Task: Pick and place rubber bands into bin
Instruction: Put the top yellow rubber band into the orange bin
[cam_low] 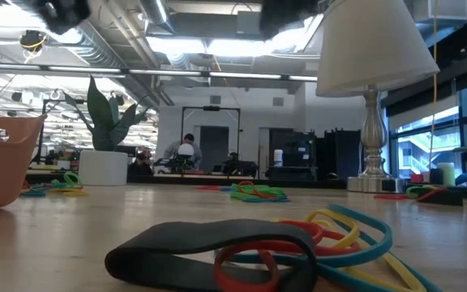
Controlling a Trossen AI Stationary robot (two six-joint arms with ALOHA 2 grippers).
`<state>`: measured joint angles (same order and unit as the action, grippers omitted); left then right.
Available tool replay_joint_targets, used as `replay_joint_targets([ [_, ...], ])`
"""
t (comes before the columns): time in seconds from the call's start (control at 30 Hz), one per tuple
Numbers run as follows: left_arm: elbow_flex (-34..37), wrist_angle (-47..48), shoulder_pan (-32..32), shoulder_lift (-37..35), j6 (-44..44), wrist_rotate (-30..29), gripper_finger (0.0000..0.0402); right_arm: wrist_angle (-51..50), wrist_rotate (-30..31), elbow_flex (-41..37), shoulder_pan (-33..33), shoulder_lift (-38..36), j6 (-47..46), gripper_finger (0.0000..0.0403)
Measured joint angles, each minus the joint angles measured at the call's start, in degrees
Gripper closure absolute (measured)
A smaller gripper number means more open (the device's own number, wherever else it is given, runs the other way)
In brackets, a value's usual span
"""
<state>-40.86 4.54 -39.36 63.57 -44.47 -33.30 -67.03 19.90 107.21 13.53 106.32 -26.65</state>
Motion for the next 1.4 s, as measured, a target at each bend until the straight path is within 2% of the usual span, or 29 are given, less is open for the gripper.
replay_joint_targets([
  [0.13, 0.0, 6.1, -3.2, 0.0, -7.0, 3.7, 0.0400, 1.1, -0.1, -6.7, 1.0, 0.0, -6.6, 0.0273],
  [0.27, 0.0, 14.3, -5.0, 0.0, -14.1, 10.8, 0.0400, 3.8, -0.9, -12.1, 2.5, 0.0, -15.0, 0.0273],
  [0.4, 0.0, 22.4, -5.6, 0.0, -18.4, 18.2, 0.0400, 9.0, -2.5, -14.8, 4.1, 0.0, -23.0, 0.0273],
  [0.53, 0.0, 28.1, -5.5, 0.0, -19.8, 22.6, 0.0400, 15.8, -2.6, -15.7, 5.6, 0.0, -28.5, 0.0273],
  [0.77, 0.0, 30.2, -5.4, 3.7, -19.3, 27.0, 0.0400, 25.7, -2.6, -15.7, 7.7, 0.0, -36.5, 0.0273],
  [0.97, 0.0, 30.3, -2.7, 10.9, -15.9, 35.4, 0.0400, 27.3, 0.2, -15.7, 11.2, 0.3, -44.6, 0.0294],
  [1.1, -0.1, 30.0, -1.2, 14.7, -14.3, 39.0, 0.0400, 27.2, 1.5, -15.7, 13.9, 0.3, -50.1, 0.0318],
  [1.4, -3.8, 30.1, 0.4, 16.2, -6.6, 38.5, 0.0397, 26.2, 1.8, -15.6, 16.8, 1.1, -57.3, 0.0379],
])
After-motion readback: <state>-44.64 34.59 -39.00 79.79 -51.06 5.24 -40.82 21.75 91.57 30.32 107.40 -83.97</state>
